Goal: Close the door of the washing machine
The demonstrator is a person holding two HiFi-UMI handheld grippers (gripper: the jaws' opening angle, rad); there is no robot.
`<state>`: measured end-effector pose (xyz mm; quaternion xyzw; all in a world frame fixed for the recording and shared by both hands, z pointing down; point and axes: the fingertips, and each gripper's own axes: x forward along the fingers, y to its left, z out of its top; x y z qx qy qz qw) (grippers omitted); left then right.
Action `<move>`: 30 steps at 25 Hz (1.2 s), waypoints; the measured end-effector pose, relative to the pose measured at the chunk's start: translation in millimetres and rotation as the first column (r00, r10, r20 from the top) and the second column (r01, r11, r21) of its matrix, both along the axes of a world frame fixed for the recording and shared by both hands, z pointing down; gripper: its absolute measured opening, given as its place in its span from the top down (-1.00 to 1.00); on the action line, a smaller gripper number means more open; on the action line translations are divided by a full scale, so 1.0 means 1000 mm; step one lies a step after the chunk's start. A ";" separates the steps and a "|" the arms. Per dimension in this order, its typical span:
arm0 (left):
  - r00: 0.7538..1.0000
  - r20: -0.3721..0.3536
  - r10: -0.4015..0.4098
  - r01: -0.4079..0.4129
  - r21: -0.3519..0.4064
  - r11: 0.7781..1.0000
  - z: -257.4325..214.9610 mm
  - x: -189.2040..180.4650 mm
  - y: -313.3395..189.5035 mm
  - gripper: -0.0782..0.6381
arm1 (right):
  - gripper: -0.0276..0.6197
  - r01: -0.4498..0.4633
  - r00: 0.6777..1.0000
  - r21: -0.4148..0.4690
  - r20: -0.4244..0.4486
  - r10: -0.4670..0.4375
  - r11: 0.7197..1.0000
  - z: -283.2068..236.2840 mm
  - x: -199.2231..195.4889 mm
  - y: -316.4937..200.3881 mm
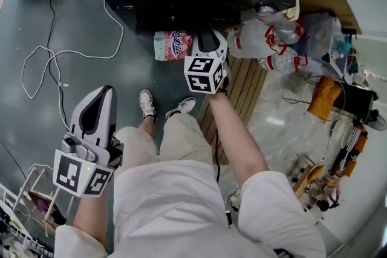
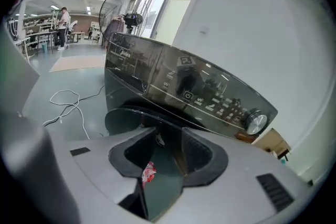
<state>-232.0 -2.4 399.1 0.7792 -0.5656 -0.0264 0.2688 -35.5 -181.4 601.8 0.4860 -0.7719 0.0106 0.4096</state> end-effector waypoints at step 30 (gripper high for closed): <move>0.989 0.147 0.016 -0.066 0.337 0.939 -0.212 0.088 -0.012 0.77 | 0.92 -0.246 0.799 0.116 0.586 0.134 0.962 -0.299 0.208 0.053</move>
